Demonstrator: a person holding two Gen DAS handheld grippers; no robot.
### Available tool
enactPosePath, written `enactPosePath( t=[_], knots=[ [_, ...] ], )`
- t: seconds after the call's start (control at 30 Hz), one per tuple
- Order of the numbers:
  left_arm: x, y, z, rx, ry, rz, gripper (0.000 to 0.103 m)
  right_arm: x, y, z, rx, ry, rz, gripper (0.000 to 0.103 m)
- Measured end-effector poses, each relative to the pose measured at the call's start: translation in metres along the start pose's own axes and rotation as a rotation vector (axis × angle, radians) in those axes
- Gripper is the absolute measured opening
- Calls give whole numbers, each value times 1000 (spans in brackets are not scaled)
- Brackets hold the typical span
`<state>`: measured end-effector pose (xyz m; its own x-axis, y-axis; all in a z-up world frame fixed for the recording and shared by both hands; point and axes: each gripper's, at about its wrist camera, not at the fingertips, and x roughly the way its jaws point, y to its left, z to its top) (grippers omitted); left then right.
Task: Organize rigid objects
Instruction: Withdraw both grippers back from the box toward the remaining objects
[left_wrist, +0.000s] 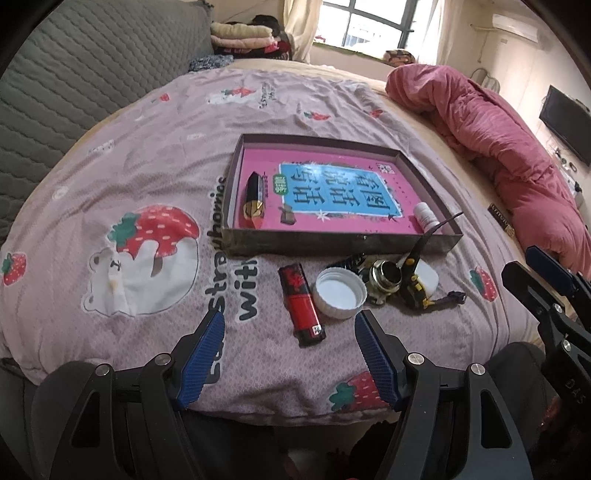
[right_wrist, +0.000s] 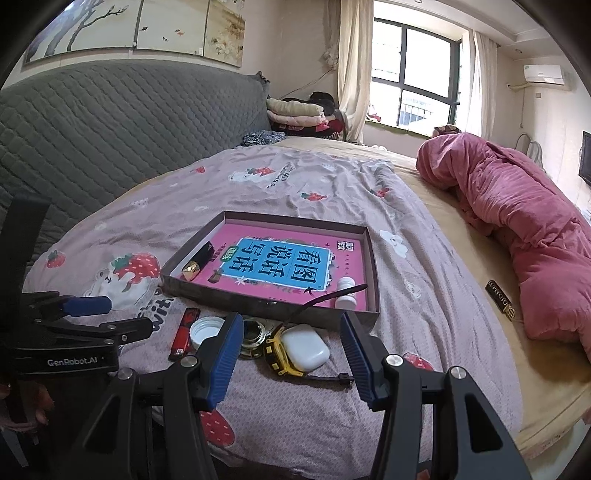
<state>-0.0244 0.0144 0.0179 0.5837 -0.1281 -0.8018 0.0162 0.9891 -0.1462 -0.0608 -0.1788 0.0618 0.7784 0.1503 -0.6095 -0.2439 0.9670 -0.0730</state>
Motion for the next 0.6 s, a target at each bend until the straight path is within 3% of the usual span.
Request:
enactPosePath(
  t=[0.6],
  knots=[
    [17, -3, -6, 3, 71, -1, 74, 10, 7, -9, -15, 58, 47, 54]
  ],
)
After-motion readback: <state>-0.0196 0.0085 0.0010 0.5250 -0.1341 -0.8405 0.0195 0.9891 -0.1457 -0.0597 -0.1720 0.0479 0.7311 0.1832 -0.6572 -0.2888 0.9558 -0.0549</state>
